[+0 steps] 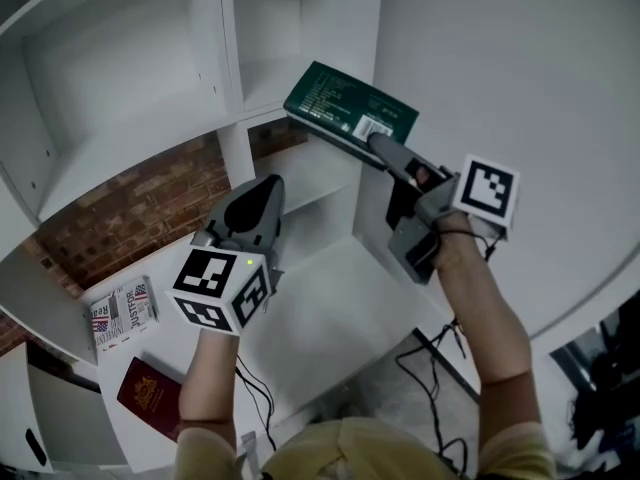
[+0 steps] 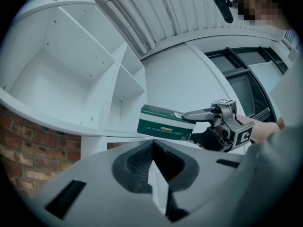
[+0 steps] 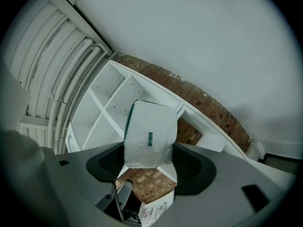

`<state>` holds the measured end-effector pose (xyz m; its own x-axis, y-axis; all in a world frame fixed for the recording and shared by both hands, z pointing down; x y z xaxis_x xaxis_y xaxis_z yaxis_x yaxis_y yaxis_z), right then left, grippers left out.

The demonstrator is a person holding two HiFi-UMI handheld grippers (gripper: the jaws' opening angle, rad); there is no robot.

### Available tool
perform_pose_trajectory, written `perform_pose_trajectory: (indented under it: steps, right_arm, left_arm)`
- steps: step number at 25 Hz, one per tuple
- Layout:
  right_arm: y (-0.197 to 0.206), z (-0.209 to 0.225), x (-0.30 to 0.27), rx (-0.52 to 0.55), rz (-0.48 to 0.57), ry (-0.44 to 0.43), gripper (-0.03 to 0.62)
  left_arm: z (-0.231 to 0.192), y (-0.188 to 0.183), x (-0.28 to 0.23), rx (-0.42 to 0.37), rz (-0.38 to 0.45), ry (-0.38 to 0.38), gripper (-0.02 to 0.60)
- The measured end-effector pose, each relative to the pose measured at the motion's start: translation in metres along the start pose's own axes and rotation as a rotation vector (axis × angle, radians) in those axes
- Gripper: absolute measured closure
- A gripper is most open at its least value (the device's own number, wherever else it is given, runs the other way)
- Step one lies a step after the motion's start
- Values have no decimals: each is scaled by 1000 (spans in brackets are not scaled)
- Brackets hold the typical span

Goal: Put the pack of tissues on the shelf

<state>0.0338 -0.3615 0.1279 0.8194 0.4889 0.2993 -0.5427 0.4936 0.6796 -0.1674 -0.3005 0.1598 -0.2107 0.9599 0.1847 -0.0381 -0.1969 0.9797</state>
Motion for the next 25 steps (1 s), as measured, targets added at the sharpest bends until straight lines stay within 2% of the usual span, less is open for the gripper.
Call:
perform_pose_trajectory:
  steps: [6,13,20,25]
  right_arm:
    - [-28,-2,-23,5,21,-26,283]
    - [-47,9,-59,1,30,-59,283]
    - [-47,21,-93,-54,23,-53,283]
    - [-42,23,-148,-83,15,-33,283]
  left_arm:
    - [-5,-24,-15,-35,52,-27,578]
    - [-24,-30,-31,-49,77,-76,580]
    - [-35,-41,-48,-20,94,-105,580]
    - [-71,-47,-61,-36,89,-140,580]
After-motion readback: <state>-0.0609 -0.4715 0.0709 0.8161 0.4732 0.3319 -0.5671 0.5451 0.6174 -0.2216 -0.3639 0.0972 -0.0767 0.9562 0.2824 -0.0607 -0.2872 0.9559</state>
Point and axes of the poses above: the fingertips, and each gripper's own axes: x backward along the fingers, z to its right, y out of its underside, the point moved 5 cm from there along x, backward along the fingers, and after that the axes turned 15 degrees about -y, right-handed, at the moved point
